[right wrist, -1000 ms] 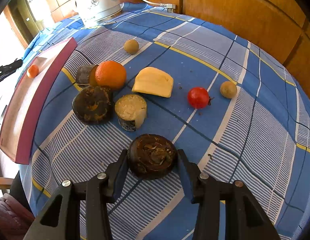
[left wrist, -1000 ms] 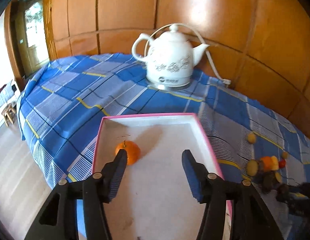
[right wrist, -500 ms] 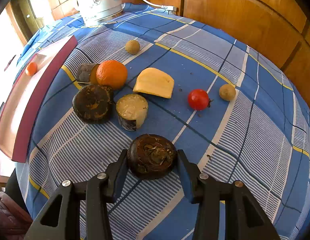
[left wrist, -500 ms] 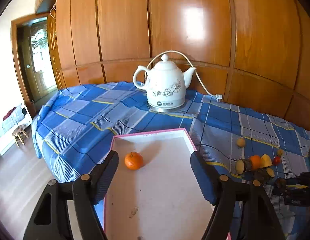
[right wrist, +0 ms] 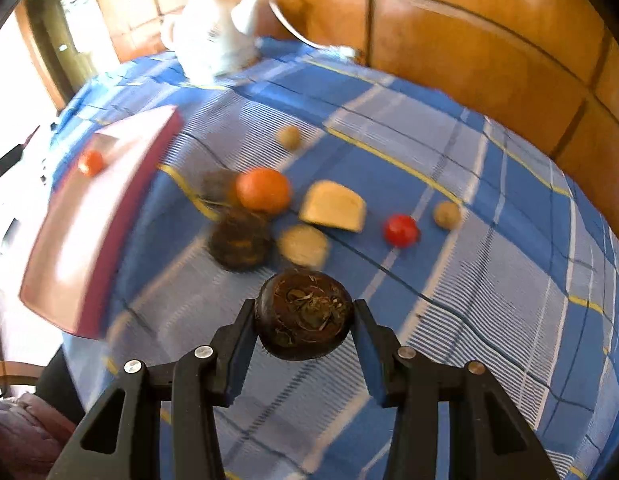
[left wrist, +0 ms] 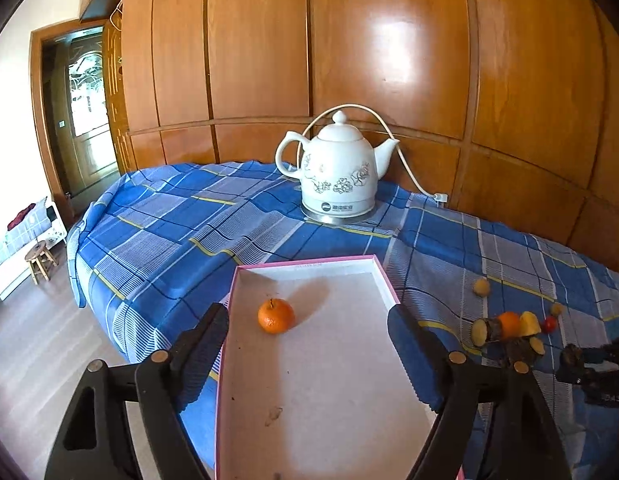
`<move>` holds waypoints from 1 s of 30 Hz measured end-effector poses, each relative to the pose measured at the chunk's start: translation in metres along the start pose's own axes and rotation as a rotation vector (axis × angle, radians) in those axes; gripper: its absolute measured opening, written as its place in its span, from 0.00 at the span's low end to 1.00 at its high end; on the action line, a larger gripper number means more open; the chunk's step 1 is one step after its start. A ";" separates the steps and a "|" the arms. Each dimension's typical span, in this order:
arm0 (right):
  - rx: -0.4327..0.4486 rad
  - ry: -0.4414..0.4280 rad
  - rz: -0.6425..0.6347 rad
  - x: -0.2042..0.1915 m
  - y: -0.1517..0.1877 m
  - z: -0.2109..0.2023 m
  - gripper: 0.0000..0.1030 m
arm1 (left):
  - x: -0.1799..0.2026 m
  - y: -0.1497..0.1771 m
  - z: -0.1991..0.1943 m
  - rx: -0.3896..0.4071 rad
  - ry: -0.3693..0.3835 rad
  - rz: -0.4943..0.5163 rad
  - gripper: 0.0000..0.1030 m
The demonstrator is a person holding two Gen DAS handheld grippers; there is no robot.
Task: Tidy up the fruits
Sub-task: 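Carry the dark round cake into the tray with the right gripper and release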
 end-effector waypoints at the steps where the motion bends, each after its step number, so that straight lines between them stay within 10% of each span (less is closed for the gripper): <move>1: 0.010 -0.008 -0.012 -0.006 -0.005 -0.002 0.46 | 0.000 0.001 0.000 -0.003 0.002 -0.001 0.80; 30: 0.076 -0.241 -0.203 -0.172 -0.154 0.065 0.47 | -0.031 -0.004 -0.019 0.019 0.046 -0.041 0.85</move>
Point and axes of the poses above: each gripper's, at about its wrist camera, not at the fingertips, and z roughly the way its jaws point, x to its right, y to its underside, the point moved 7 cm from there along z, roughly the way its jaws point, and after that the axes turned 15 degrees about -z, right-handed, at the moved point
